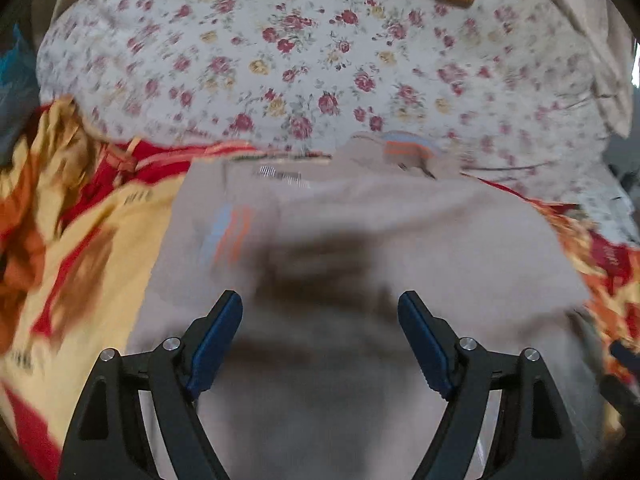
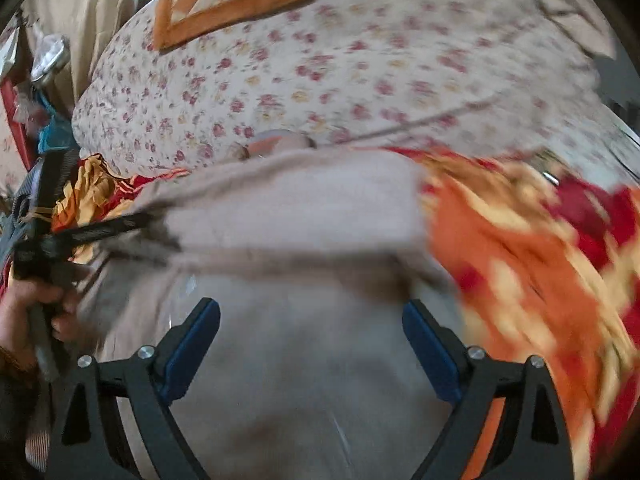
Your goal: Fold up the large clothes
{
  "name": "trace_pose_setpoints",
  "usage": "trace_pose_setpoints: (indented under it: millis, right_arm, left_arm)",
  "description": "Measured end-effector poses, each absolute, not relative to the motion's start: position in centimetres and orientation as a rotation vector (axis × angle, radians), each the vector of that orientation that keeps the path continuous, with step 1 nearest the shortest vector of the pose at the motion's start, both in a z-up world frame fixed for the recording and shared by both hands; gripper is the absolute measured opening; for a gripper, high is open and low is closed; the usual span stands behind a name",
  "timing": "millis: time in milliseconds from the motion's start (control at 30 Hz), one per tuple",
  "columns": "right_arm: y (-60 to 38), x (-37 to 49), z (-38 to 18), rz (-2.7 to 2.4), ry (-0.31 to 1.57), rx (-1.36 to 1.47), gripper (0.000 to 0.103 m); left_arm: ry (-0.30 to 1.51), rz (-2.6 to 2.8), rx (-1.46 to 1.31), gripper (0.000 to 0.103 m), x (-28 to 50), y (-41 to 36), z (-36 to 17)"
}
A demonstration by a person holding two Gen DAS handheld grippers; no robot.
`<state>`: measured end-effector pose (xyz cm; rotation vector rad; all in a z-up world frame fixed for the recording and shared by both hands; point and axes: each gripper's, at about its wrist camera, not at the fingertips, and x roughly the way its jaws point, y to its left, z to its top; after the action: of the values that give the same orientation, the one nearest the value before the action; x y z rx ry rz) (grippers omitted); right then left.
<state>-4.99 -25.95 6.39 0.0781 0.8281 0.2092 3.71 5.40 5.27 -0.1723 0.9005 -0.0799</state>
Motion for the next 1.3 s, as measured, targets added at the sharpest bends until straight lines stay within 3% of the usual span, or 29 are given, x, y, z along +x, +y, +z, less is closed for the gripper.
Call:
trace_pose_setpoints:
  millis: [100,233,433,733,867,933,1033,1133,1200,1300]
  right_arm:
    - [-29.3,-9.6,8.1,0.209,0.846,0.232,0.095]
    - [-31.1,-14.8,8.7,0.140,0.846,0.095,0.095]
    - [-33.0,-20.3,6.6,0.176,0.875,0.139,0.095]
    - [-31.9,-24.4,-3.7,0.281,1.103,0.267,0.092]
    - [-30.2,-24.7,-4.0,0.348,1.094,0.215,0.081]
    - [-29.4,-24.8,-3.9,0.374,1.112,0.180,0.052]
    - [-28.8,-25.4,-4.0,0.353,1.156,0.125,0.024]
    - [-28.8,-26.3,-3.0,0.352,1.122,0.114,0.013]
    - [-29.2,-26.6,-2.3,0.350,1.101,0.138,0.011]
    - [-29.6,-27.0,-1.4,0.359,1.070,0.153,0.010]
  left_arm:
    - [0.928,-0.104,-0.189,0.076,-1.0,7.1,6.4]
    - [0.918,-0.089,-0.123,0.076,-6.8,9.3,7.4]
    - [0.894,-0.039,-0.065,0.076,-12.4,11.0,7.4]
    - [0.980,-0.020,-0.125,0.072,-20.5,13.6,2.7]
    - [1.060,-0.072,-0.197,0.054,-23.3,13.1,-0.1]
    - [1.075,-0.123,-0.193,0.047,-24.0,12.0,-0.7]
    - [1.091,-0.169,-0.190,0.041,-24.3,10.8,-1.5]
    - [1.105,-0.160,-0.193,0.031,-24.3,10.2,-2.6]
    - [1.109,-0.165,-0.211,0.004,-24.4,10.2,-2.9]
    - [1.064,-0.197,-0.198,0.001,-25.2,9.8,-1.5]
